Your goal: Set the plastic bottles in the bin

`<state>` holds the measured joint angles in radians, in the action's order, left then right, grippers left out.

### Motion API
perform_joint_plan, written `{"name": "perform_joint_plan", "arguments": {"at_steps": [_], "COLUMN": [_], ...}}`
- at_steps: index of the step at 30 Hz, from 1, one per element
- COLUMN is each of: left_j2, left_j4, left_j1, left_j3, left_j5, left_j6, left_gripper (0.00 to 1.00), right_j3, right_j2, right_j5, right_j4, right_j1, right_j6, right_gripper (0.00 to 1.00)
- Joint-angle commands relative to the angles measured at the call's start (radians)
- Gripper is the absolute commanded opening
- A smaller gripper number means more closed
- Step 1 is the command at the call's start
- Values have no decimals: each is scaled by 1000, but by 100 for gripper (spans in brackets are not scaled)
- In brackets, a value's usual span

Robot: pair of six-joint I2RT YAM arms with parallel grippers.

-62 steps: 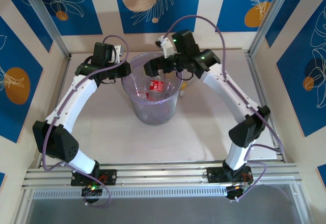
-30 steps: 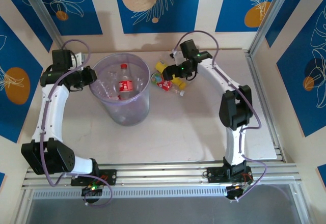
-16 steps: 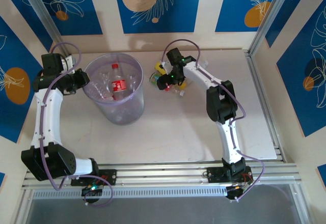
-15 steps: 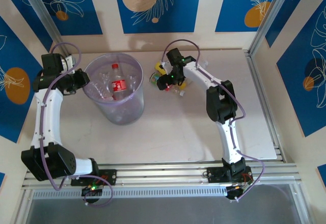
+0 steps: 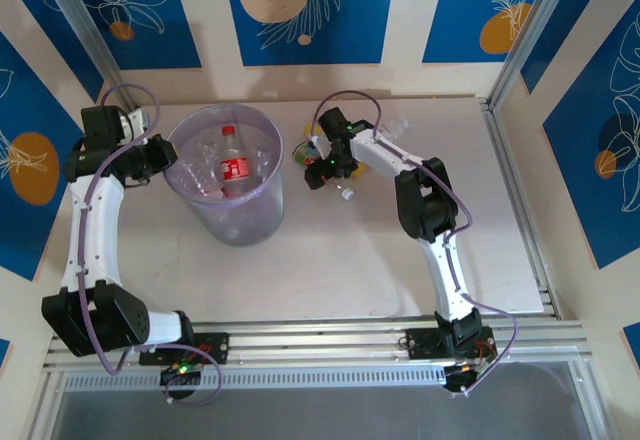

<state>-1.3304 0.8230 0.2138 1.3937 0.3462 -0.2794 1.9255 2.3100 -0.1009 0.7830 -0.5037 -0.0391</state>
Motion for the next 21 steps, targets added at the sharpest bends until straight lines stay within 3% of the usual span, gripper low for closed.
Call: {"name": "perform_joint_plan", "arguments": {"at_steps": [1,6,9,21], "left_j2": [3,-1,-6,-46], "left_j4": [-11,-21,-25,-31], "left_j1": [7,-1,-7,-57], "left_j3": [-19,-28,-25,-7], "left_j5": [48,54,55,63], "left_j6": [1,-4,-6,-12], "left_gripper": [0,0,0,0], "right_j3": [-3,5,0,-85], "right_j2": [29,40,32,-137], "right_j5": [-22,-33,-33,17], "right_j4": [26,34,37,19], "right_j1": [-7,-12,-17,-23], "right_j6": [28,39,39,79], "right_gripper": [86,82,74,60]}}
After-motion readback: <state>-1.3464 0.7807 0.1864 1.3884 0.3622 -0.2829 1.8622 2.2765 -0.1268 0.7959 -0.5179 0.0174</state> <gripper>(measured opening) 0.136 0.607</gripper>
